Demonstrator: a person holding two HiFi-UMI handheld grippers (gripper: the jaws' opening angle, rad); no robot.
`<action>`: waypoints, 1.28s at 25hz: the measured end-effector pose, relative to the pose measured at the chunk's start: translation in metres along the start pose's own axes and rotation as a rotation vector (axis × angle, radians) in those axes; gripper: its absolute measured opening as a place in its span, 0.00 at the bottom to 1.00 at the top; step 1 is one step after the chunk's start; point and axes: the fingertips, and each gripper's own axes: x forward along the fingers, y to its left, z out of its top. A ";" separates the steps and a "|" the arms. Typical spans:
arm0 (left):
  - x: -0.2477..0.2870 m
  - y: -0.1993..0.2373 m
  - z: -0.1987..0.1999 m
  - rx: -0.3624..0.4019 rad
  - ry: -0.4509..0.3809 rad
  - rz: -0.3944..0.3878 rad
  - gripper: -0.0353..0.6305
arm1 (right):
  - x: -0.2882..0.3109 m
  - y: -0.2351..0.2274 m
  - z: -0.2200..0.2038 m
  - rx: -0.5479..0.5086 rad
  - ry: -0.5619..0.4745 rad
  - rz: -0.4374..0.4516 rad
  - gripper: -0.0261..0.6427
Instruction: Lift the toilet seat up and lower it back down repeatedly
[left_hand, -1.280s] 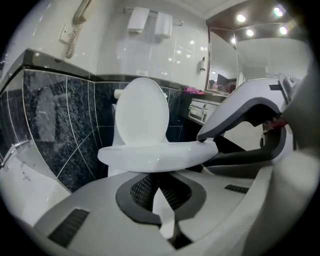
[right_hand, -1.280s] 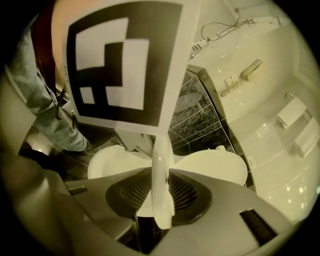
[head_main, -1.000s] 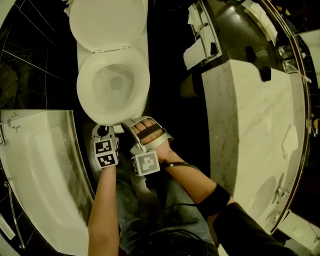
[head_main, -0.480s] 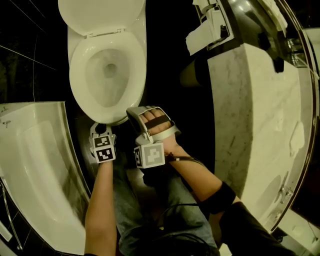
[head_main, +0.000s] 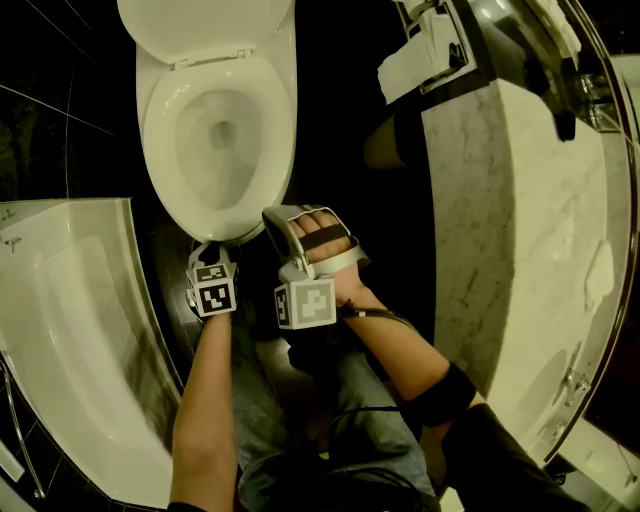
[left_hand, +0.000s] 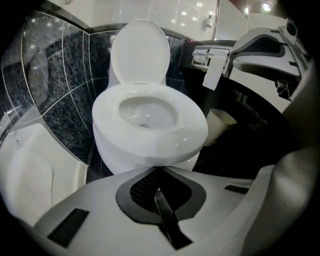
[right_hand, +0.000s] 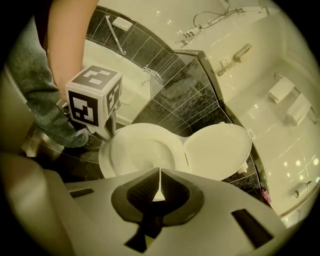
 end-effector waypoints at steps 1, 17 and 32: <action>-0.002 0.000 -0.002 -0.008 0.012 0.001 0.03 | -0.001 0.000 0.001 0.004 0.000 0.002 0.08; -0.206 -0.006 0.143 0.075 -0.238 0.086 0.03 | -0.112 -0.127 0.059 0.114 -0.025 -0.074 0.08; -0.497 -0.077 0.335 0.230 -0.619 0.062 0.04 | -0.289 -0.290 0.101 0.603 -0.212 -0.171 0.08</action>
